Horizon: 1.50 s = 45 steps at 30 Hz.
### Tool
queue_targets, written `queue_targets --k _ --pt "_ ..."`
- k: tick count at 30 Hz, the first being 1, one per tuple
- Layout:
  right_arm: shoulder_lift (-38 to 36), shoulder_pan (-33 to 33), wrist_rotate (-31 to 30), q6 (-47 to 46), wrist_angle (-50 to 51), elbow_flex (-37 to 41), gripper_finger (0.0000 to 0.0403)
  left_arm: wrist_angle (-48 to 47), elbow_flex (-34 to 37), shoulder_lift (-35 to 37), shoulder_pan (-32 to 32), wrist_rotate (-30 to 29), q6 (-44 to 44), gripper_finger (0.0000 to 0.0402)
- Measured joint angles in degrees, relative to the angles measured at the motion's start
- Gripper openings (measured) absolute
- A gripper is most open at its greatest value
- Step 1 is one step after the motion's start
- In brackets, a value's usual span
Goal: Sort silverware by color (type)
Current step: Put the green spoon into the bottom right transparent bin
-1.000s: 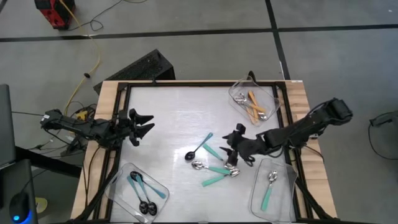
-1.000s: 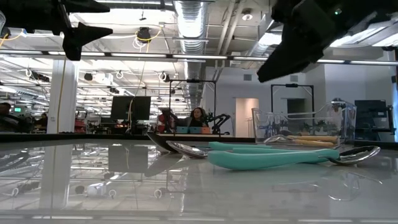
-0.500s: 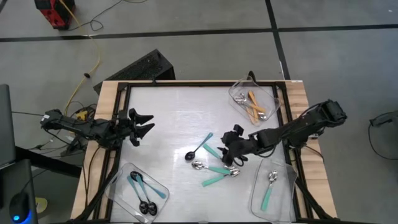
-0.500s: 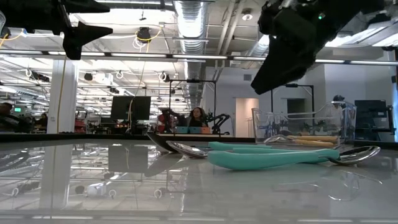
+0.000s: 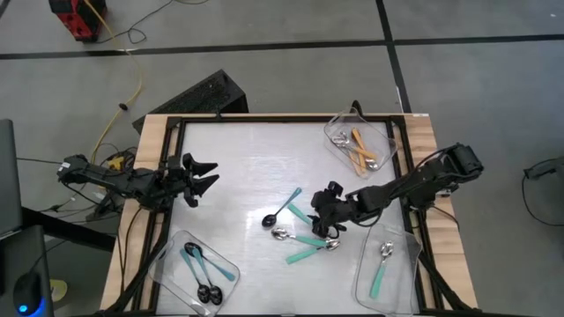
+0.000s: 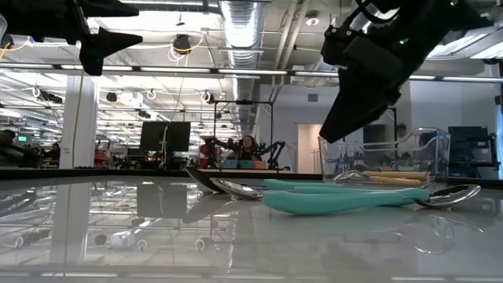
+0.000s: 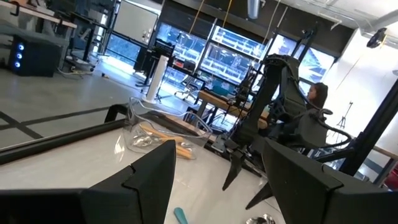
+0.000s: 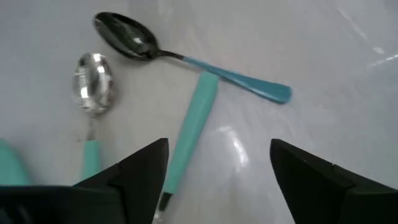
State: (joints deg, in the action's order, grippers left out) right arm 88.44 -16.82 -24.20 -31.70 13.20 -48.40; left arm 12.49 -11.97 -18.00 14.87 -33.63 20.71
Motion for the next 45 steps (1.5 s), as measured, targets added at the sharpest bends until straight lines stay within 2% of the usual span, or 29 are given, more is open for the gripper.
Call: queue_targets --k 7,18,24,29,38,45 --pt "0.0 -1.28 0.56 -0.65 0.49 0.0 0.0317 -0.09 0.0 0.0 0.0 0.0 0.02 0.0226" --pt "5.64 -2.71 0.86 -2.85 -1.52 0.04 0.0317 -0.5 0.0 0.0 -0.02 -0.09 0.02 0.0226" --pt "6.4 -2.69 2.0 -2.95 -1.39 0.02 0.0317 -0.59 0.0 0.0 -0.02 -0.13 0.02 0.0226" --pt "6.16 -2.56 1.71 -2.95 -1.57 -0.05 0.0317 -0.59 0.0 0.02 -0.02 -0.17 0.04 0.0226" --pt "11.94 -2.82 -0.29 -3.9 -2.54 -0.01 0.0317 -0.68 0.0 0.02 0.0 -0.18 0.04 0.0226" --pt "11.75 -2.59 -1.1 -5.79 -0.36 -0.09 0.0308 -0.71 0.0 0.01 0.0 -0.17 0.04 0.0226"
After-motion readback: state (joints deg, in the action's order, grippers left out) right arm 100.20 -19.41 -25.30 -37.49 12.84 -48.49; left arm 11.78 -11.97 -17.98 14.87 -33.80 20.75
